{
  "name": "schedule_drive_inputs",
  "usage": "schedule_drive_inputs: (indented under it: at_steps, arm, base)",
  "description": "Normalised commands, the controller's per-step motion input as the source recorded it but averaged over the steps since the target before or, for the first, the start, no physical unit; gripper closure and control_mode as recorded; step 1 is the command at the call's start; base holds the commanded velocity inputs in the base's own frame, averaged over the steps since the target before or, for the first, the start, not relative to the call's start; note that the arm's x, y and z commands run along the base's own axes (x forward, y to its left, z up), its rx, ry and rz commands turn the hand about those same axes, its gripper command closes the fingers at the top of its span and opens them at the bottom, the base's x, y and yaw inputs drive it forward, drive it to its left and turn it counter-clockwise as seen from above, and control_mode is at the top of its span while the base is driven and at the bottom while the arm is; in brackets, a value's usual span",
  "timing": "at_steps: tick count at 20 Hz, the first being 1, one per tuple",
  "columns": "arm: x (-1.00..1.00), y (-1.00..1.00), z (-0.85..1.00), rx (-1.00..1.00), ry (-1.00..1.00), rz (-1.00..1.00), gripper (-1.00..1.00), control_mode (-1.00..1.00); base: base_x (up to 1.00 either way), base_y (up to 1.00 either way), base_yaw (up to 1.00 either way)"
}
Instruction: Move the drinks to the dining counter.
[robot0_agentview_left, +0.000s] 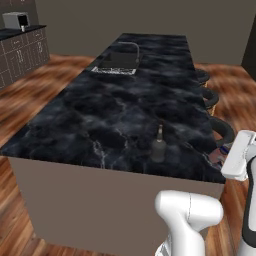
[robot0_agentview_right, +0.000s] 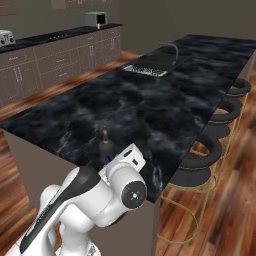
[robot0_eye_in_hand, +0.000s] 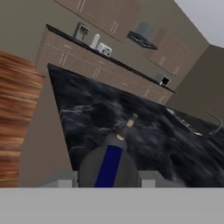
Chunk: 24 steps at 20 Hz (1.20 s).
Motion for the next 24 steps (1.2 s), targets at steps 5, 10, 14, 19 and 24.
schedule_drive_inputs:
  at_steps: [5,10,14,19,24]
  arm:
    - [0.0,0.0,0.0,0.0,0.0,0.0,1.0,1.0]
    - [0.0,0.0,0.0,0.0,0.0,0.0,1.0,1.0]
    - [0.0,0.0,0.0,0.0,0.0,0.0,1.0,1.0]
    - [0.0,0.0,0.0,0.0,0.0,0.0,1.0,1.0]
    - [0.0,0.0,0.0,0.0,0.0,0.0,1.0,1.0]
  base:
    - [0.59,0.0,0.0]
    - [0.42,0.0,0.0]
    - [0.17,0.0,0.0]
    - [0.0,0.0,0.0]
    - [0.01,0.0,0.0]
